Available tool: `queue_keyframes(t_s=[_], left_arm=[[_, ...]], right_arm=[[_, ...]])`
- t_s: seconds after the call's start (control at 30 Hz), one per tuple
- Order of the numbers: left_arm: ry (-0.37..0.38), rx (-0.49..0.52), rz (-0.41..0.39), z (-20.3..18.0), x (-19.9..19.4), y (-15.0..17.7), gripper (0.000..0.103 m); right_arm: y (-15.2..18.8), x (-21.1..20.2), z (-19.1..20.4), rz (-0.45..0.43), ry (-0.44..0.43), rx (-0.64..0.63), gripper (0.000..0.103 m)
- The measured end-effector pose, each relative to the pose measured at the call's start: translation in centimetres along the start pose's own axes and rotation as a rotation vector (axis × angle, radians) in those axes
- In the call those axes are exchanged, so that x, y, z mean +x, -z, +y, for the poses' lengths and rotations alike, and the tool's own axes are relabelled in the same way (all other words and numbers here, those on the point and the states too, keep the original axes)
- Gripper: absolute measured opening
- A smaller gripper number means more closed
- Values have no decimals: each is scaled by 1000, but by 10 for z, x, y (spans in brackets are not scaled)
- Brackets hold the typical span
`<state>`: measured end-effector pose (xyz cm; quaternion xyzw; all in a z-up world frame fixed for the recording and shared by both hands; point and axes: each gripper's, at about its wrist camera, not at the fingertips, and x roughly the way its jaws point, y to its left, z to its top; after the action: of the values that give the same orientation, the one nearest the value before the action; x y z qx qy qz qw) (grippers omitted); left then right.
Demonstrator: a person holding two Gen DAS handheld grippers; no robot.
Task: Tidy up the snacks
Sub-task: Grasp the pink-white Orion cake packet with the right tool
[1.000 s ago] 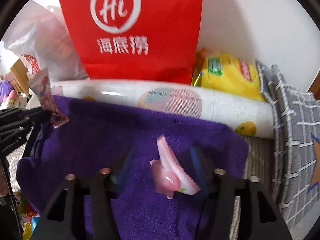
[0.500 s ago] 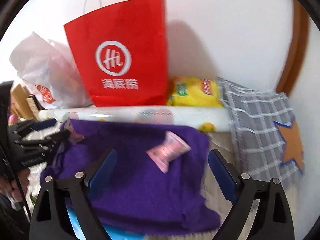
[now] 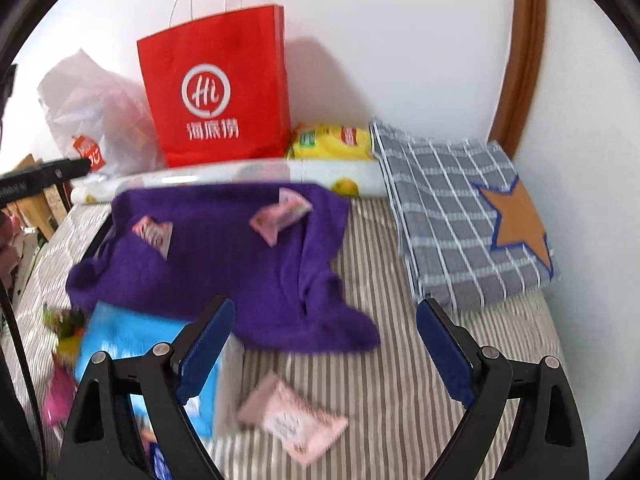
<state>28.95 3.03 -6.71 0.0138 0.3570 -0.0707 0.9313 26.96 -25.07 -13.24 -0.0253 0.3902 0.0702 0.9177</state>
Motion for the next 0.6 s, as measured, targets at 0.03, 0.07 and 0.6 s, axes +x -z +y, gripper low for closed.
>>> queue_keyframes(t_s=[0.03,0.07,0.6], left_arm=[[10,-6,7,-1,-5,5,72],[16,-10,16,-1,-9,10,72],[-80,-141,120,20,-50,92,72]], right_arm=[[5,0,-1,-4,-20,11,92],[16,-2,-5,-14,-54,30,92],[87,23,14,59,-159,-213,68]])
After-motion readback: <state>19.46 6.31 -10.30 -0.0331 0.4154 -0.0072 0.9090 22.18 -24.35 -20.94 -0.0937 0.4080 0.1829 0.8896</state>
